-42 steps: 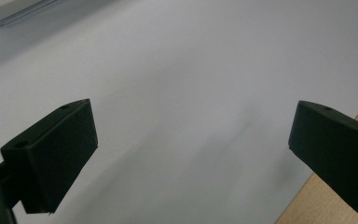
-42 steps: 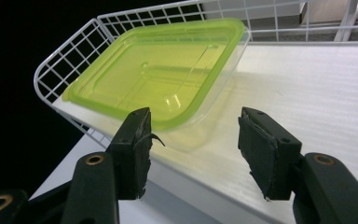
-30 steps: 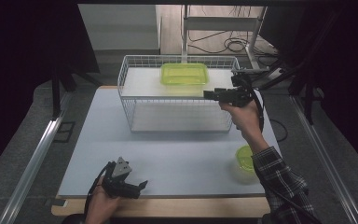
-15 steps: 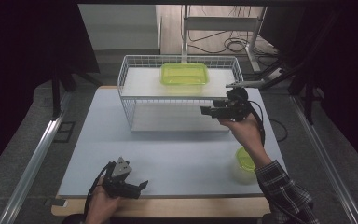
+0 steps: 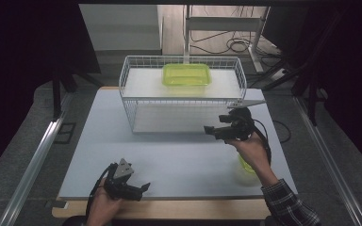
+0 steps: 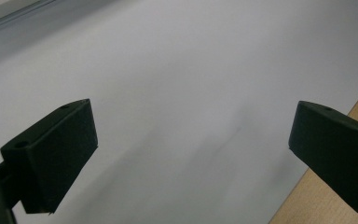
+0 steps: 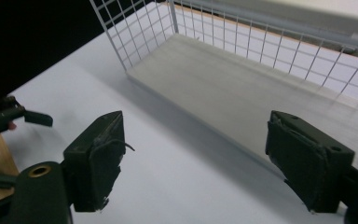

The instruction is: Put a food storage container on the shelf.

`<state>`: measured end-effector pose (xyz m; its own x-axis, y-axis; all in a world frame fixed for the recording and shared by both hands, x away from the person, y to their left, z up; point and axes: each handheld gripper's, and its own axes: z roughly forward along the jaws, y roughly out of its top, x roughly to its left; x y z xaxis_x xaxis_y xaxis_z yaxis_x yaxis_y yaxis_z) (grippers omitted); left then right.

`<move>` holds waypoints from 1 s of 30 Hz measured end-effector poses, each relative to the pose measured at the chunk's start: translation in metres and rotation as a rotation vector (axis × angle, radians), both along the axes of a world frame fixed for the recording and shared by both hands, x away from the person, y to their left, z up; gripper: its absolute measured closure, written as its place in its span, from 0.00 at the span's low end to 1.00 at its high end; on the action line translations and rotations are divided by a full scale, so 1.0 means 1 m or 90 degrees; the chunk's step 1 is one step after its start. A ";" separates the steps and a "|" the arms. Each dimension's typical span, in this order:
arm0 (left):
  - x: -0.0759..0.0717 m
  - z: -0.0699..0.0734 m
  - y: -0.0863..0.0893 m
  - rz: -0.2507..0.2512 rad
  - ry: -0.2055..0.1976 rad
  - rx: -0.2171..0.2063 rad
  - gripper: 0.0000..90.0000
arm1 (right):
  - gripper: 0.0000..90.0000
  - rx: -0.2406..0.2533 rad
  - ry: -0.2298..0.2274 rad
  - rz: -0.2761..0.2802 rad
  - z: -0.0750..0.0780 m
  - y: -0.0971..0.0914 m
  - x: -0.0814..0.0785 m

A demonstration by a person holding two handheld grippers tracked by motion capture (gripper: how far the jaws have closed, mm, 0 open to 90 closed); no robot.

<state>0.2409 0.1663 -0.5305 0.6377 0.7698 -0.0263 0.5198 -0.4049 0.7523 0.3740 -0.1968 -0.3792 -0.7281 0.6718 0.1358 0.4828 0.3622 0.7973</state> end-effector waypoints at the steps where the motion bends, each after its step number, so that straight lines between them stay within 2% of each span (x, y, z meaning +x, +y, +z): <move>1: 0.000 0.000 0.000 -0.001 -0.002 0.000 0.01 | 0.19 -0.003 -0.001 0.001 -0.003 0.000 -0.002; 7: -0.001 0.001 -0.001 -0.004 -0.003 -0.001 0.01 | 0.12 -0.018 -0.014 0.011 -0.015 -0.002 -0.016; 18: -0.001 0.001 -0.001 -0.005 -0.005 0.004 0.01 | 0.09 -0.028 -0.017 0.011 -0.044 -0.011 -0.040; 20: -0.001 0.001 -0.001 -0.005 -0.004 0.004 0.01 | 0.08 -0.022 -0.009 0.013 -0.049 -0.013 -0.043; 22: -0.001 0.001 -0.001 -0.006 -0.006 0.007 0.01 | 0.06 -0.003 -0.005 0.024 -0.055 -0.015 -0.047; 25: -0.001 0.001 -0.002 -0.007 -0.008 0.008 0.01 | 0.05 0.004 0.006 0.038 -0.064 -0.016 -0.053; 30: -0.002 0.000 -0.002 -0.007 -0.010 0.009 0.01 | 0.04 -0.024 -0.011 0.036 -0.075 -0.017 -0.063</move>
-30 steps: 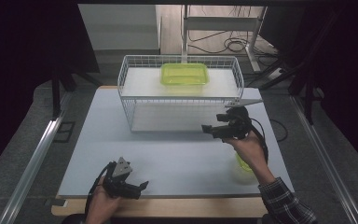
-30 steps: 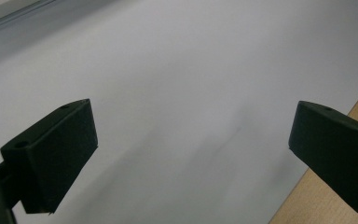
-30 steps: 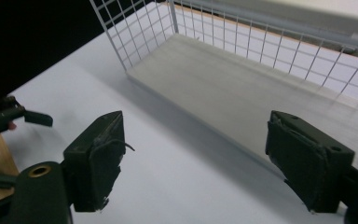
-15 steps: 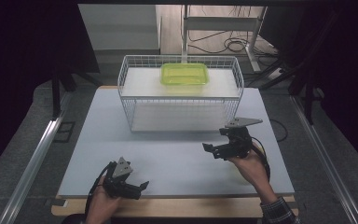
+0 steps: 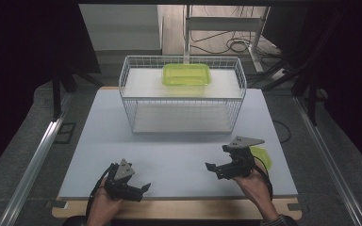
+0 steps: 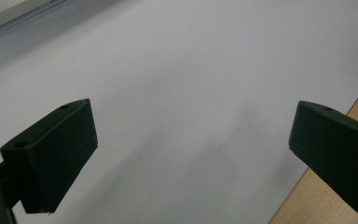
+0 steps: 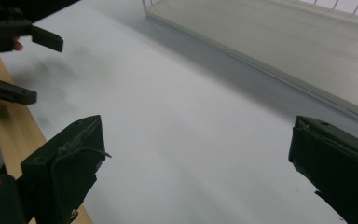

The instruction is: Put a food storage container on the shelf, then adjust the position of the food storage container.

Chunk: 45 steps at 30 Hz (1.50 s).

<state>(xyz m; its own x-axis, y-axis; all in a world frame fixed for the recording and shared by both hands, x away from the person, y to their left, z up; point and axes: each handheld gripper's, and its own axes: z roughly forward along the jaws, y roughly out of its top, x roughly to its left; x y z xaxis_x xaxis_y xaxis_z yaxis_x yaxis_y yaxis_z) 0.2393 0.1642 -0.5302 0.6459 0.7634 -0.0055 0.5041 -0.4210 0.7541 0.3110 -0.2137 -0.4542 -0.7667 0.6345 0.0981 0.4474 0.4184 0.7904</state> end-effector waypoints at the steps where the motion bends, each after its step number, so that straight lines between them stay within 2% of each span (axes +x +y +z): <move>1: 0.000 0.000 0.000 0.000 0.000 0.000 0.01 | 0.04 -0.008 0.000 -0.002 -0.002 0.000 -0.002; 7: 0.000 0.000 0.000 -0.001 -0.002 0.003 0.01 | 0.04 -0.044 0.000 -0.006 -0.019 -0.005 -0.005; 13: 0.000 0.000 0.000 0.000 0.000 0.005 0.01 | 0.04 -0.069 0.009 -0.034 -0.025 -0.008 -0.003; 17: 0.000 0.000 0.001 0.000 0.000 0.003 0.01 | 0.08 -0.055 0.024 -0.065 -0.023 -0.014 -0.002; 18: 0.000 0.000 0.001 0.000 0.000 0.003 0.01 | 0.11 -0.054 0.023 -0.075 -0.021 -0.016 -0.002; 20: 0.000 0.000 0.001 0.000 0.000 0.003 0.01 | 0.23 -0.056 0.007 -0.099 -0.016 -0.022 -0.002; 26: 0.000 -0.001 -0.001 0.000 0.002 0.008 0.01 | 0.59 -0.041 -0.007 -0.157 -0.003 -0.050 0.000; 30: 0.001 -0.001 -0.001 0.002 0.004 0.012 0.01 | 0.80 -0.064 -0.013 -0.184 -0.001 -0.072 0.003; 33: 0.001 -0.001 0.000 0.004 0.004 0.011 0.01 | 0.92 -0.067 -0.010 -0.211 -0.001 -0.090 0.006; 37: 0.001 -0.001 -0.001 0.004 0.005 0.012 0.01 | 0.99 -0.069 -0.016 -0.252 0.002 -0.115 0.007; 41: 0.001 -0.001 -0.001 0.004 0.005 0.012 0.01 | 0.99 -0.073 -0.023 -0.293 0.003 -0.136 0.007; 45: 0.001 -0.001 -0.001 0.004 0.005 0.013 0.01 | 0.99 -0.079 -0.017 -0.315 -0.002 -0.148 0.008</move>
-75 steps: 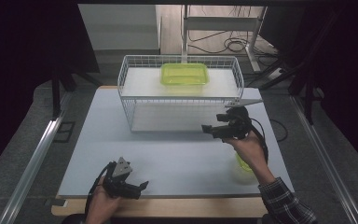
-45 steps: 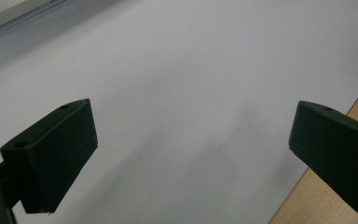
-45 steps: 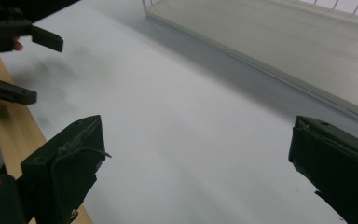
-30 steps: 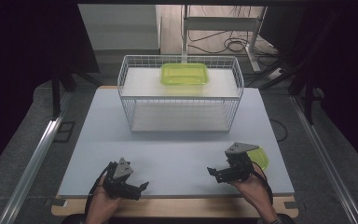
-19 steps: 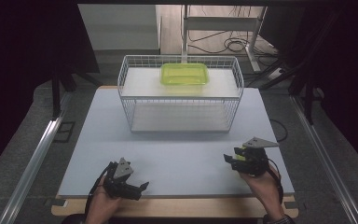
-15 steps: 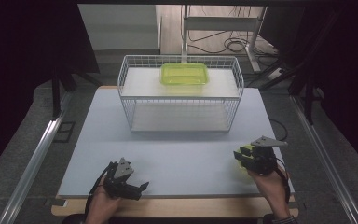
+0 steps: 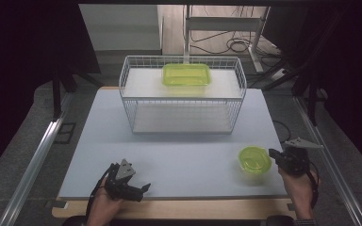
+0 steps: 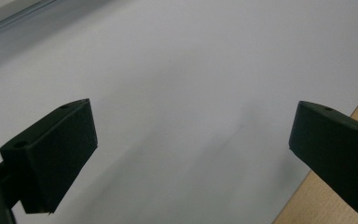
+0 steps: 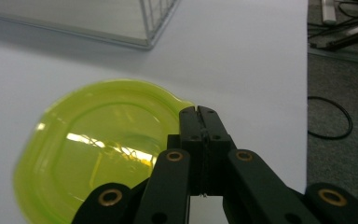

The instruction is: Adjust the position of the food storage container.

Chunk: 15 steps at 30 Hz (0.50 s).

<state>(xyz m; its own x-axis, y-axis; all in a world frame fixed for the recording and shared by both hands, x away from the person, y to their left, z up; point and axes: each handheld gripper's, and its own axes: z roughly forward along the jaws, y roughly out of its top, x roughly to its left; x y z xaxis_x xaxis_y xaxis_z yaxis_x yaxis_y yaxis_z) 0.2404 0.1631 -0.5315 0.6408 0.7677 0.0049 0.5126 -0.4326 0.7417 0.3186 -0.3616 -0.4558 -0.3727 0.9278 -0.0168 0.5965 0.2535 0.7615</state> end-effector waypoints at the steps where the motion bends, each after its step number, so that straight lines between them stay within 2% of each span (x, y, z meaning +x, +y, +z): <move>1: 0.000 0.000 0.000 0.000 0.000 0.000 0.01 | 0.99 -0.005 0.002 -0.005 -0.002 -0.001 0.000; 5: 0.000 0.000 0.000 0.000 0.001 0.000 0.01 | 0.99 -0.024 0.011 -0.014 -0.009 -0.006 0.002; 8: 0.000 0.000 0.000 -0.001 0.001 0.001 0.01 | 0.99 -0.023 0.026 -0.014 -0.015 -0.006 0.003; 15: 0.001 -0.001 -0.001 0.000 0.003 0.010 0.01 | 0.98 -0.020 0.038 -0.006 -0.017 0.000 0.003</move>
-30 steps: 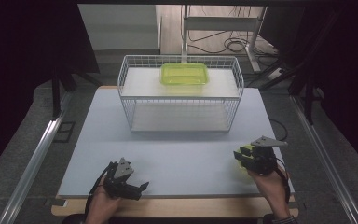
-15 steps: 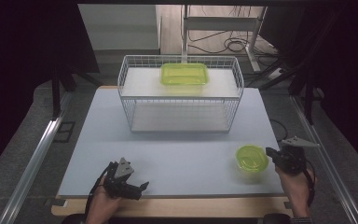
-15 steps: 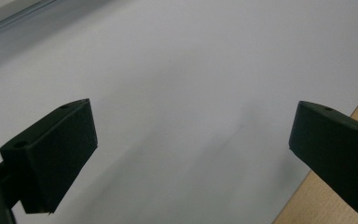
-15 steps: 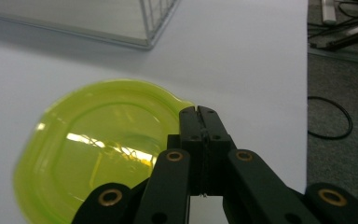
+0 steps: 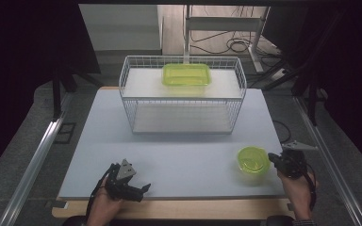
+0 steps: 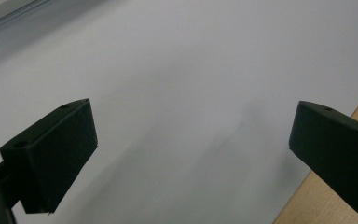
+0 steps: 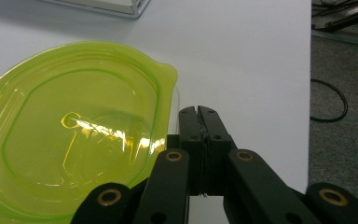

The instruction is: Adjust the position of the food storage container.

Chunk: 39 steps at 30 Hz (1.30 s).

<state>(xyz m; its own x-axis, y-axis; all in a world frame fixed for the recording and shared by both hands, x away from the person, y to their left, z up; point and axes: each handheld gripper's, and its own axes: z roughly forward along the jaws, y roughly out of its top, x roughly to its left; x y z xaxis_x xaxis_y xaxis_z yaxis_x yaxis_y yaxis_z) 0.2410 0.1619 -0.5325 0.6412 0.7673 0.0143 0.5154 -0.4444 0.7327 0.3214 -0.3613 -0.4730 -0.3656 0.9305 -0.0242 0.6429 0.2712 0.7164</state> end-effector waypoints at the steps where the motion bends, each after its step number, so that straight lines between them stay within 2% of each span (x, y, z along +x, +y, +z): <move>1: 0.000 0.000 0.000 -0.001 0.001 0.001 0.01 | 0.98 0.000 0.002 0.002 0.000 0.001 0.000; 9: 0.000 0.000 0.000 0.000 0.001 0.002 0.01 | 0.98 0.016 0.019 0.029 -0.002 0.020 -0.003; 17: 0.000 0.000 0.000 0.000 0.001 0.003 0.01 | 0.99 0.043 0.039 0.061 -0.004 0.047 -0.007; 22: 0.000 0.000 0.000 0.000 -0.001 0.003 0.01 | 0.98 0.056 0.050 0.094 -0.006 0.065 -0.011; 24: 0.000 0.000 0.000 0.000 0.000 0.003 0.01 | 0.96 0.054 0.048 0.096 -0.006 0.067 -0.012; 27: 0.000 0.000 0.000 0.000 0.003 0.004 0.01 | 0.96 0.041 0.052 0.077 -0.008 0.059 -0.014; 29: 0.001 -0.001 -0.001 0.000 0.004 0.006 0.01 | 0.97 0.056 0.066 0.075 -0.010 0.055 -0.018; 32: 0.000 -0.001 -0.001 -0.001 0.003 0.007 0.01 | 0.97 0.073 0.083 0.094 -0.013 0.058 -0.026; 39: 0.000 -0.001 -0.001 -0.001 0.002 0.009 0.01 | 0.97 0.076 0.107 0.123 -0.020 0.075 -0.030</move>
<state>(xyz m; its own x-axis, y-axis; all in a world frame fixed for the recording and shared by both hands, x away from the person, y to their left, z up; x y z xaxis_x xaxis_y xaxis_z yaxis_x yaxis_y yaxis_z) 0.2413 0.1606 -0.5331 0.6428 0.7657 0.0228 0.5173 -0.4559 0.7243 0.2910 -0.2863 -0.4926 -0.5256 0.8360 0.1575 0.7003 0.3201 0.6381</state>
